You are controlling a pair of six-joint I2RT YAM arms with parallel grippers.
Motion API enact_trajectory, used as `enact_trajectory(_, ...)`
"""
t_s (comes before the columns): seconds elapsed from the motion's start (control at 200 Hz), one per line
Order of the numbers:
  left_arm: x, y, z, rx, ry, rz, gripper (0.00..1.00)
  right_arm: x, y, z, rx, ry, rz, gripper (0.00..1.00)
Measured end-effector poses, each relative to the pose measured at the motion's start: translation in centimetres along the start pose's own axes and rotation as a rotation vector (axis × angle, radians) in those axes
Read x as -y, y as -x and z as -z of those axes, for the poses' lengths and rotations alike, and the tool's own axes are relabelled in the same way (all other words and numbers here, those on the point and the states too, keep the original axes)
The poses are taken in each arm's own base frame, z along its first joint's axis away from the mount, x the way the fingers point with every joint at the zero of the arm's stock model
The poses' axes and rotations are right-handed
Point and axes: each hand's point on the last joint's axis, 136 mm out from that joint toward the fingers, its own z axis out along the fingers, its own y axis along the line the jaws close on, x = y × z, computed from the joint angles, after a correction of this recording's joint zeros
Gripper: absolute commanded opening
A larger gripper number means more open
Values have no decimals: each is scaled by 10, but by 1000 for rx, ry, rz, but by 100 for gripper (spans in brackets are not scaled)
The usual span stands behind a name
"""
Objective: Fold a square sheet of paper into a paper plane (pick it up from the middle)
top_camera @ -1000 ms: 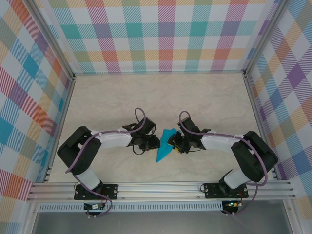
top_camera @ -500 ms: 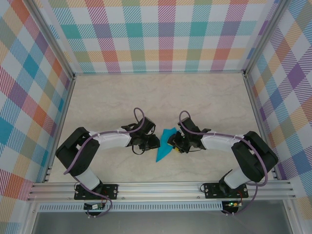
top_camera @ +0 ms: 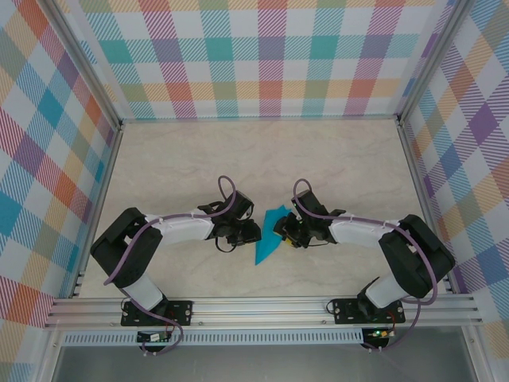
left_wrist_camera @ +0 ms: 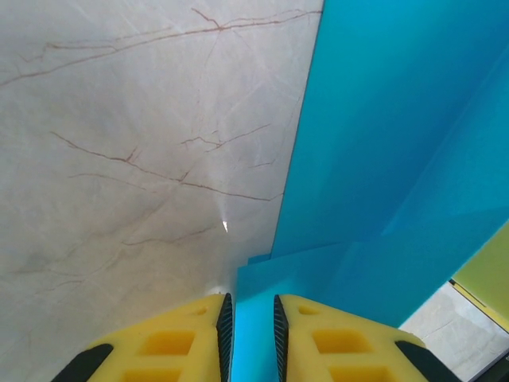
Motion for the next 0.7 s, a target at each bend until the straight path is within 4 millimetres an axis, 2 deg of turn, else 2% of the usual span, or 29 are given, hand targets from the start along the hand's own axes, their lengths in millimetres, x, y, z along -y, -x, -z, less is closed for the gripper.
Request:
enact_trajectory(0.345, -10, -2, -1, 7, 24, 17, 22, -9, 4, 4, 17, 37, 8, 44)
enact_trajectory(0.535, -14, 2, 2, 23, 27, 43, 22, -5, 3, 3, 13, 19, 5, 47)
enact_trajectory(0.7, -18, 1, 2, 20, 34, 56, 22, 1, 2, -7, -10, -9, -6, 48)
